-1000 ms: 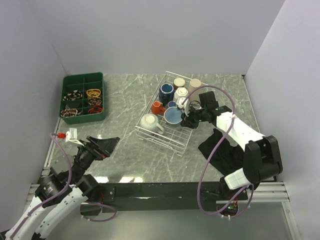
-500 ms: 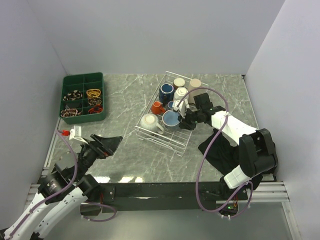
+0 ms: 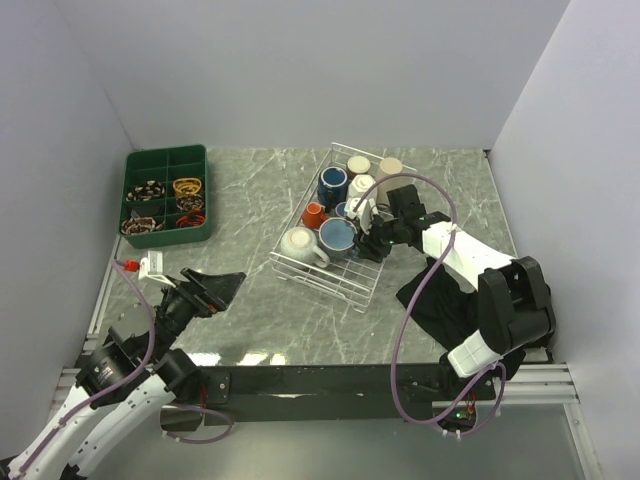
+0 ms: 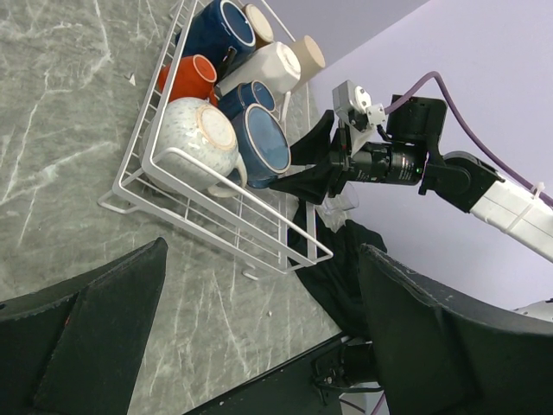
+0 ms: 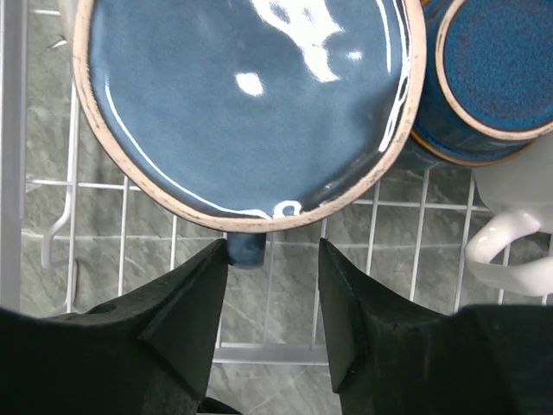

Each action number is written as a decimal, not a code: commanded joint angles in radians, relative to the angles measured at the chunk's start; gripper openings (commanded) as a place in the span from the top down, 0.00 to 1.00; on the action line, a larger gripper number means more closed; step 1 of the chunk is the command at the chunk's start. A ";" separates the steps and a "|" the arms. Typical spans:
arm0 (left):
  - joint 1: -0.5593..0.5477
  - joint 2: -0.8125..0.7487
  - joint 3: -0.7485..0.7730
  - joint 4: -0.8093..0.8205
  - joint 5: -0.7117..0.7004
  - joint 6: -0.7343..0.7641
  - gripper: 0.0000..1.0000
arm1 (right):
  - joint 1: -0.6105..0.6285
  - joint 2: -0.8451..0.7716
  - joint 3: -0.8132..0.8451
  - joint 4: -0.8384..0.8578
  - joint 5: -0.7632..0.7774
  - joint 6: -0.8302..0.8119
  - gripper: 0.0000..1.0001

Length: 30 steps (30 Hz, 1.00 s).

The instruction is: Load the cups into the dish rack

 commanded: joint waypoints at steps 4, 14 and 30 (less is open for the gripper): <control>-0.002 0.021 0.027 0.043 0.005 0.054 0.04 | 0.007 -0.092 0.069 -0.076 0.083 0.018 0.42; -0.002 0.358 0.203 0.054 -0.066 0.285 0.04 | -0.070 -0.443 0.166 -0.070 0.330 0.254 0.09; 0.710 0.734 0.529 0.057 0.374 0.531 0.04 | -0.450 -0.948 0.053 -0.042 0.894 0.791 0.00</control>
